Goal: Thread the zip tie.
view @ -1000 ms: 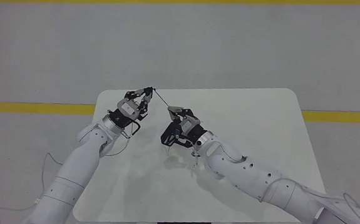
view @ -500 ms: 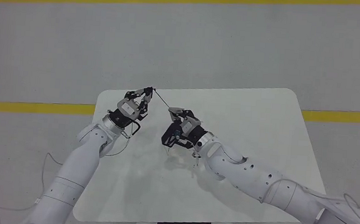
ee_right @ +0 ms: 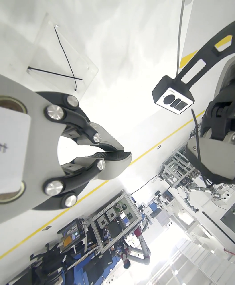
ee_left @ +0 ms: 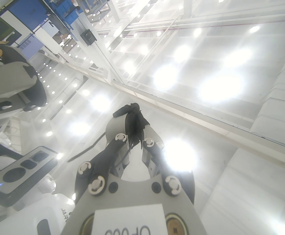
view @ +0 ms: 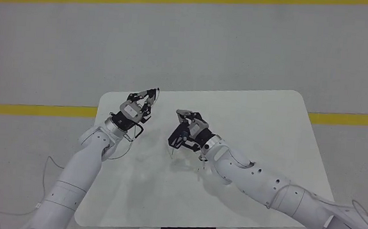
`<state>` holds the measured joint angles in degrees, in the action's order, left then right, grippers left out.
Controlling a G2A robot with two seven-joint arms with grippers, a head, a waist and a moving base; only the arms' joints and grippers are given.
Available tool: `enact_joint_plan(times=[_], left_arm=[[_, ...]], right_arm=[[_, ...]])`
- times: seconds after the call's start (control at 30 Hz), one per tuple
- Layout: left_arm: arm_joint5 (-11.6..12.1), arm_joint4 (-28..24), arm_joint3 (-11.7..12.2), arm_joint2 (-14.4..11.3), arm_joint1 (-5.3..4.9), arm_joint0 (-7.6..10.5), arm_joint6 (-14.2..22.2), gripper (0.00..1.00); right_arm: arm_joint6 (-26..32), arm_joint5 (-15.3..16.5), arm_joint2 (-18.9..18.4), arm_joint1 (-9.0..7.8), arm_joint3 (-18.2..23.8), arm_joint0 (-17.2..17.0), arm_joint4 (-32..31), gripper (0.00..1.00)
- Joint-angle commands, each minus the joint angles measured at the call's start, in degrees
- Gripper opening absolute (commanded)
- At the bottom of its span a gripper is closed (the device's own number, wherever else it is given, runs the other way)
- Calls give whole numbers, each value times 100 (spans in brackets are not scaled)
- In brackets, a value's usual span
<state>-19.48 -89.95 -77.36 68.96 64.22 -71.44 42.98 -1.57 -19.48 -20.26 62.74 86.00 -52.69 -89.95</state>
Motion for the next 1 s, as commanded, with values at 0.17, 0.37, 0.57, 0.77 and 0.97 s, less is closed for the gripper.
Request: enact_joint_plan(times=[0.17,0.37,0.57,0.77,0.97], left_arm=[[0,0,0,0,0,0,0,0],[0,0,0,0,0,0,0,0],[0,0,-143,-24,0,-11,193,0],[0,0,-196,-311,-100,85,838,0],[0,0,-454,-559,-257,229,895,0]], right_arm=[[-118,0,-128,-26,-7,-9,0,100],[-116,1,-160,-27,-19,-29,9,100],[-365,20,-842,-169,-59,-408,273,100],[-666,47,-1624,-349,100,-922,606,100],[-646,137,-2165,-453,326,-1257,443,100]])
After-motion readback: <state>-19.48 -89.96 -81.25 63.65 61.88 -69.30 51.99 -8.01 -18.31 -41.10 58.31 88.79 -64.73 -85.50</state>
